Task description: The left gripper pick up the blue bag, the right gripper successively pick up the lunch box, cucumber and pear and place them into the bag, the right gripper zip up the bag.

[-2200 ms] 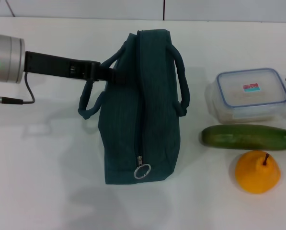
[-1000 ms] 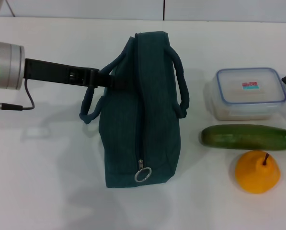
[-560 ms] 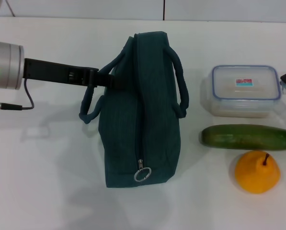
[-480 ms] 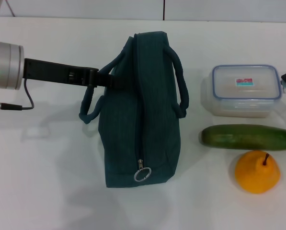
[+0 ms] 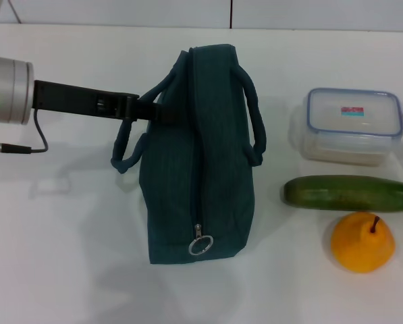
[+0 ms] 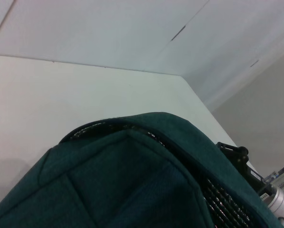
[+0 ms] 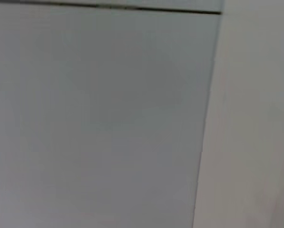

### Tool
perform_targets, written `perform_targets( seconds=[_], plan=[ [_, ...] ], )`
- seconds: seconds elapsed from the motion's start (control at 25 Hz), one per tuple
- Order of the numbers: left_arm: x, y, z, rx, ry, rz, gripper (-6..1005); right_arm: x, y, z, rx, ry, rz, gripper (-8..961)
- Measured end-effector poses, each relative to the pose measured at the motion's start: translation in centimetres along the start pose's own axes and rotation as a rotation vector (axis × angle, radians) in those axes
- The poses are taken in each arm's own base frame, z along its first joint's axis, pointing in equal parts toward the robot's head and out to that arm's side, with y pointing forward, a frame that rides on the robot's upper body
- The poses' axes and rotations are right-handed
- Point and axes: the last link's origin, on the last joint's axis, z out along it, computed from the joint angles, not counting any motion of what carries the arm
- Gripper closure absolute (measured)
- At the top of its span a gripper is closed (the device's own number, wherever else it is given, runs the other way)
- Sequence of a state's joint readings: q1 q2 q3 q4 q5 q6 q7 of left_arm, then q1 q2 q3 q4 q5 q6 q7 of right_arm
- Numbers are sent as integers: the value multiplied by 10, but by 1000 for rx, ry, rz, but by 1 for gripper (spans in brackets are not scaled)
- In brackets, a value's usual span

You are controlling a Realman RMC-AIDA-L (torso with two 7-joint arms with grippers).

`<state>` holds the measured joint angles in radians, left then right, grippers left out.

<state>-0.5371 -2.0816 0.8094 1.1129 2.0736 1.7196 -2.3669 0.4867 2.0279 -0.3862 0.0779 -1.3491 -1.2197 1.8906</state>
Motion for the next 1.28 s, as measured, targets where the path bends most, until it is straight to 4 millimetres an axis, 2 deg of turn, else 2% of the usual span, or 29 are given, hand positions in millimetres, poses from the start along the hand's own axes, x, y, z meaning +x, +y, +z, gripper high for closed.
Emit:
perform_targets(
  seconds=[0.64,1.12,1.28],
  plan=[
    [13,-2,1,34,36,33,941,8,3,-6,-52,14,206,856],
    [34,11,-13,78,45,38,941,7,25,-14,-224,7,257,857],
    [34,12,-14,79,42,28,941,6,28,-14,-249,4,263,857]
  ],
)
